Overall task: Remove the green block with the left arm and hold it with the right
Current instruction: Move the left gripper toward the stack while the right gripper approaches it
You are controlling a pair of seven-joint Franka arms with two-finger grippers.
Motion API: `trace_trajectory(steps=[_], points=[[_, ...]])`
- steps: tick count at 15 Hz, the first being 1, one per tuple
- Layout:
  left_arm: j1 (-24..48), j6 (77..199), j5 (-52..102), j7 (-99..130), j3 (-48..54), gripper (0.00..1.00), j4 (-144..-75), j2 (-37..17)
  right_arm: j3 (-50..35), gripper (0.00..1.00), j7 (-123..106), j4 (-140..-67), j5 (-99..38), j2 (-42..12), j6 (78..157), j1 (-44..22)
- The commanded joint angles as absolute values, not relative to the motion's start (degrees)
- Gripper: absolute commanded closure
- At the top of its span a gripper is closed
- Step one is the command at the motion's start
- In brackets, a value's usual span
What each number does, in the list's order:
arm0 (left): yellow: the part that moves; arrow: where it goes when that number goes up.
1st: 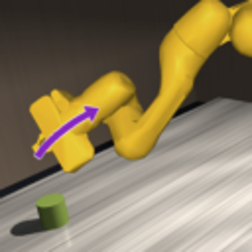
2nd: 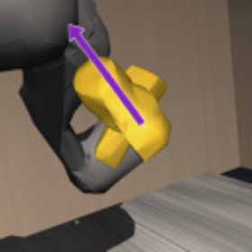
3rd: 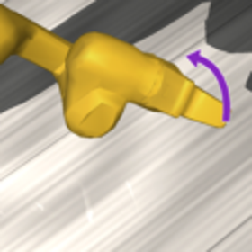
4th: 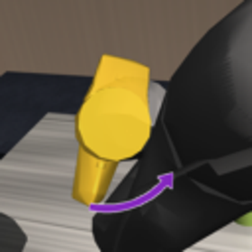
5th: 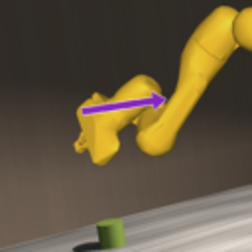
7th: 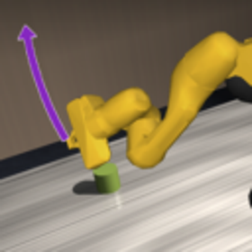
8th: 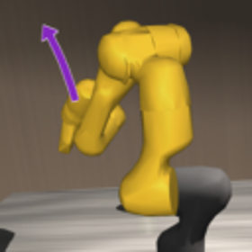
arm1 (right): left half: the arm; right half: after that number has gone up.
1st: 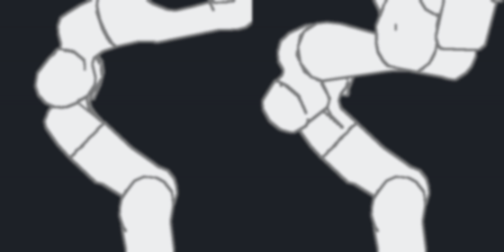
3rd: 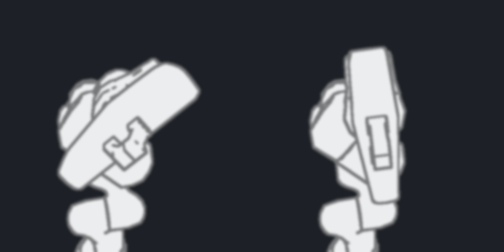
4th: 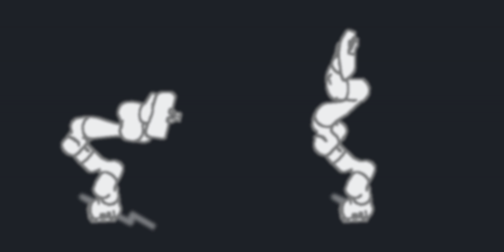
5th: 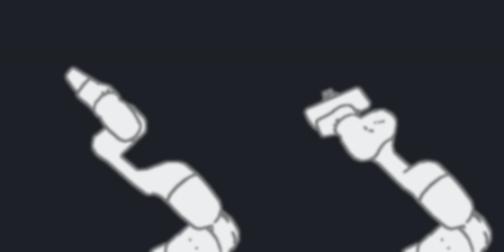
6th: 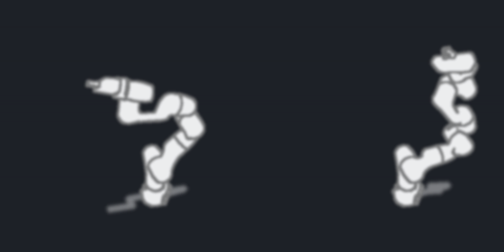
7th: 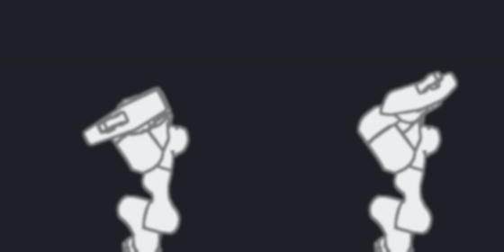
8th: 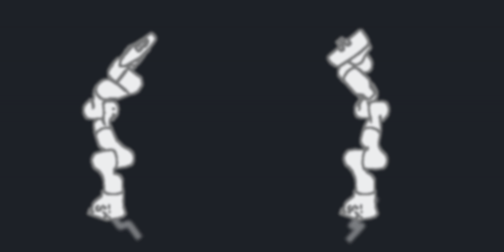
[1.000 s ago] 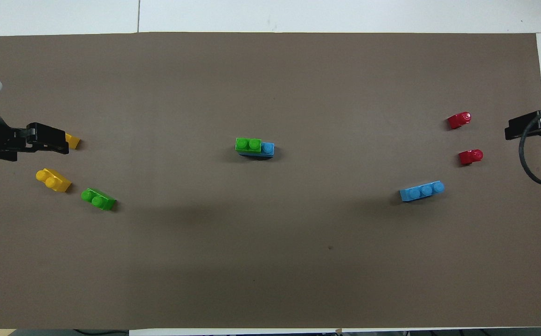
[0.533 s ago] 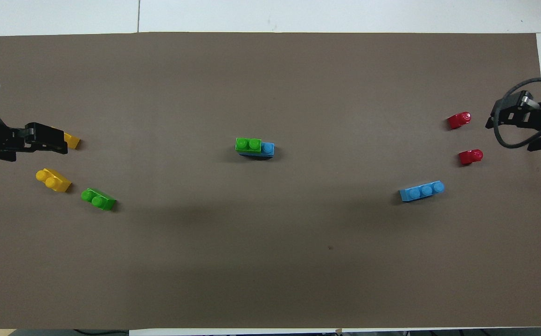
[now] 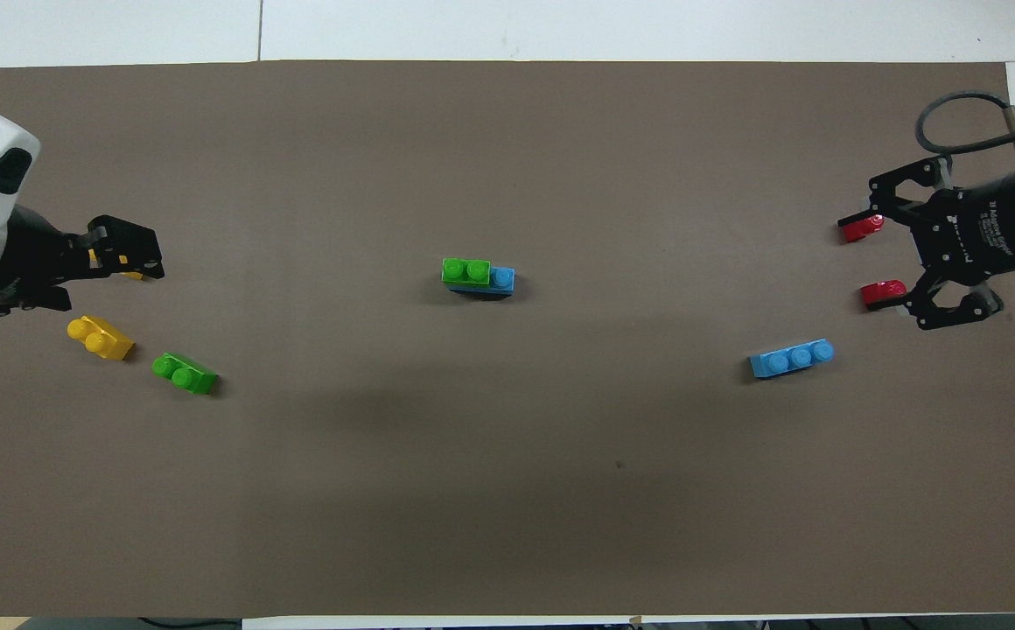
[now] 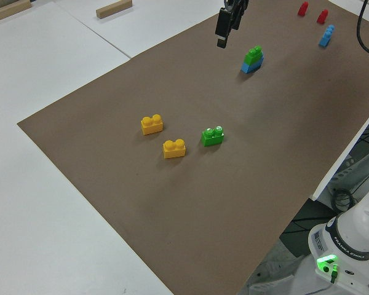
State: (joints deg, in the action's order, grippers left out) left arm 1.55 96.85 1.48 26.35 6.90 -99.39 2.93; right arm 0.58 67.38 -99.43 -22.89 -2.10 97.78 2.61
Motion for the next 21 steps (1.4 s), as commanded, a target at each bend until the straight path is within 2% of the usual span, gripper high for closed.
trace_trajectory(steps=[1, 8, 11, 15, 21], points=[[5.7, 101.15, 1.23, 44.22, 6.59, 0.0, -105.46, 6.68, 0.09, 0.1, 73.45, -100.02, -28.89, -4.65, 101.15, 2.29], [14.58, 106.16, 1.58, 76.96, 6.59, 0.0, -108.36, 6.94, 0.09, 0.1, 80.42, -100.72, -33.48, -8.96, 110.56, -7.11], [17.48, 107.4, 1.67, 85.39, 6.59, 0.0, -108.46, 5.28, 0.09, 0.1, 80.42, -102.73, -33.75, -10.28, 115.2, -10.71], [21.08, 111.26, 1.76, 98.32, 6.59, 0.0, -106.62, -0.33, 0.09, 0.1, 80.77, -105.91, -36.9, -11.86, 120.66, -14.76], [23.9, 112.94, 1.23, 110.54, 6.5, 0.0, -97.23, -12.37, 0.09, 0.1, 83.49, -109.59, -40.34, -13.1, 127.95, -19.07]])
